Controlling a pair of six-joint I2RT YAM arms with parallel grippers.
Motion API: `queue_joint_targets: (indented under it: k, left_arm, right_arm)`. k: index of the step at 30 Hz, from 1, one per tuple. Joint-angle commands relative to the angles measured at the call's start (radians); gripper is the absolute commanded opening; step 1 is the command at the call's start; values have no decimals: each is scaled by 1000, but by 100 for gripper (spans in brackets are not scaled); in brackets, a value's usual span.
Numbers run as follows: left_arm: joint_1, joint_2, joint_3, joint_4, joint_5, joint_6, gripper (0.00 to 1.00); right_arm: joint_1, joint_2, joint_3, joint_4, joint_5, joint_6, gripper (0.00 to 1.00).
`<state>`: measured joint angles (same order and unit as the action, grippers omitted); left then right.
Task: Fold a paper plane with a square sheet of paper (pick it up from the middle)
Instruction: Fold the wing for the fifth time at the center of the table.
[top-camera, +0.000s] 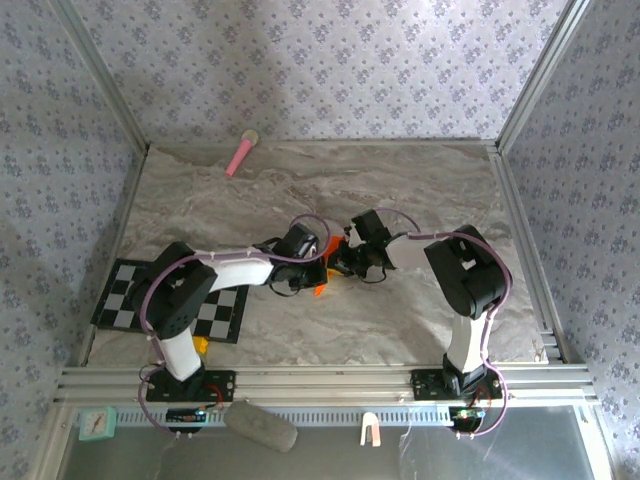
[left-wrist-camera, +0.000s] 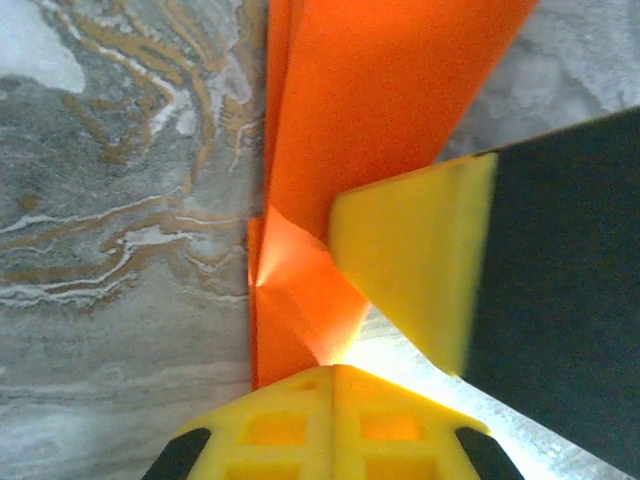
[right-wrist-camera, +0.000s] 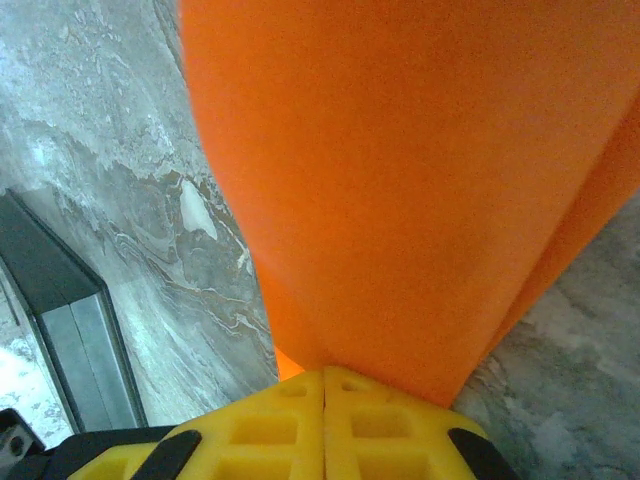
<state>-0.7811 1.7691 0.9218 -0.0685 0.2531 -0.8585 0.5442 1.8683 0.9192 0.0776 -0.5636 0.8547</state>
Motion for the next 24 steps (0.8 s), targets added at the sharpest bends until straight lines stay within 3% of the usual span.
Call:
queue_joint_targets:
  k: [1, 9, 24]
  left_arm:
    - [-2, 24, 29, -68, -21, -31, 0]
    - [0, 23, 6, -129, -27, -27, 0]
    - [8, 24, -3, -165, -24, -13, 0]
  right_arm:
    - [9, -6, 3, -28, 15, 21, 7]
    - [1, -57, 17, -49, 42, -5, 11]
    - [-45, 54, 142, -179, 72, -161, 11]
